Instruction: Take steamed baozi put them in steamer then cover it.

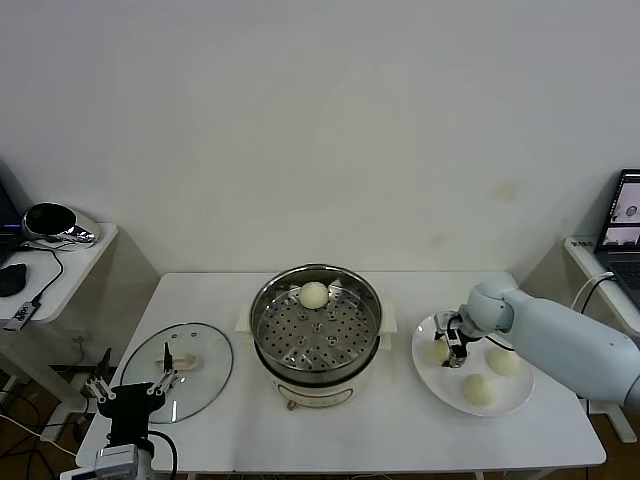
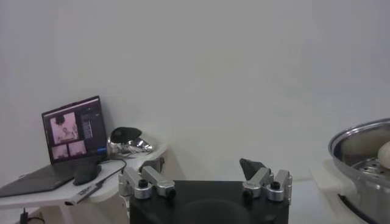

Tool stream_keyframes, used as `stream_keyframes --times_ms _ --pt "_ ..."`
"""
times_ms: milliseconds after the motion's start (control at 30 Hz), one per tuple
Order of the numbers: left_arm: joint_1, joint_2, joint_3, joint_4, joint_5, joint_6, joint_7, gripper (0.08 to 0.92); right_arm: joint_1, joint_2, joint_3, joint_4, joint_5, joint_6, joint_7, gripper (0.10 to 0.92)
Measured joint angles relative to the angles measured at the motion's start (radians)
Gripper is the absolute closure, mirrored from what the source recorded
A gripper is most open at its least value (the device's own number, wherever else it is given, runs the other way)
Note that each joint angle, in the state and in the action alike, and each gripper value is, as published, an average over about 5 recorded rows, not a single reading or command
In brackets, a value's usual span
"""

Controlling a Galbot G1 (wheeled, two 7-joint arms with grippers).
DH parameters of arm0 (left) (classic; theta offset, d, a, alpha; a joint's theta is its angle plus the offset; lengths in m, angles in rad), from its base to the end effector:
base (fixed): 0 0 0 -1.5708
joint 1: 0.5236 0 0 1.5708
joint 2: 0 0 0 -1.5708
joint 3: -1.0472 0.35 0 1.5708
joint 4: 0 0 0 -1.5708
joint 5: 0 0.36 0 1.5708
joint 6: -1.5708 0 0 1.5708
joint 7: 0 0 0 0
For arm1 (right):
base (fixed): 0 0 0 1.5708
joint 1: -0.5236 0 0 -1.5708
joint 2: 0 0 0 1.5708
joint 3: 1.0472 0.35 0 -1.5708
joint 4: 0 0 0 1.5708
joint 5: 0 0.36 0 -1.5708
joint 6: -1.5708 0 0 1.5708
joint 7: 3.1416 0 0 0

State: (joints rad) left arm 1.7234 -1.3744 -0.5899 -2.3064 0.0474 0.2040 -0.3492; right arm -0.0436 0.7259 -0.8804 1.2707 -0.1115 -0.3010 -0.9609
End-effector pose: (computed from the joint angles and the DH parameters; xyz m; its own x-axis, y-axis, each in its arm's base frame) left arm 0.1433 0.0385 -0.2469 -0.9527 -0.2999 0.0494 -0.2760 0.9216 0.2729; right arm 0.5001 -0.1162 -0.2509 -0.2084 -0.0728 0.9753 -0.9726 -0.0893 -0.2144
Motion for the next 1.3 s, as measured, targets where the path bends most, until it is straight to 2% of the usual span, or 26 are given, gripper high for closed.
stream_keyframes --times_ms 333,700,1000,1300 --pt "-0.002 0.003 0.001 -0.005 0.000 0.001 0.000 0.177 0.092 -0.042 -0.038 0.044 0.053 -0.016 -0.035 0.408" --pt "-0.011 0.008 0.008 -0.006 -0.002 0.003 0.000 0.177 0.431 -0.048 -0.222 0.133 0.239 -0.071 -0.045 0.403" --pt "-0.024 0.013 0.007 -0.006 -0.005 0.004 -0.001 0.177 0.707 0.068 -0.367 0.210 0.489 -0.172 0.013 0.391" --pt "-0.034 0.003 0.002 -0.010 -0.003 0.004 -0.001 0.177 0.771 0.262 -0.414 0.212 0.701 -0.282 0.109 0.389"
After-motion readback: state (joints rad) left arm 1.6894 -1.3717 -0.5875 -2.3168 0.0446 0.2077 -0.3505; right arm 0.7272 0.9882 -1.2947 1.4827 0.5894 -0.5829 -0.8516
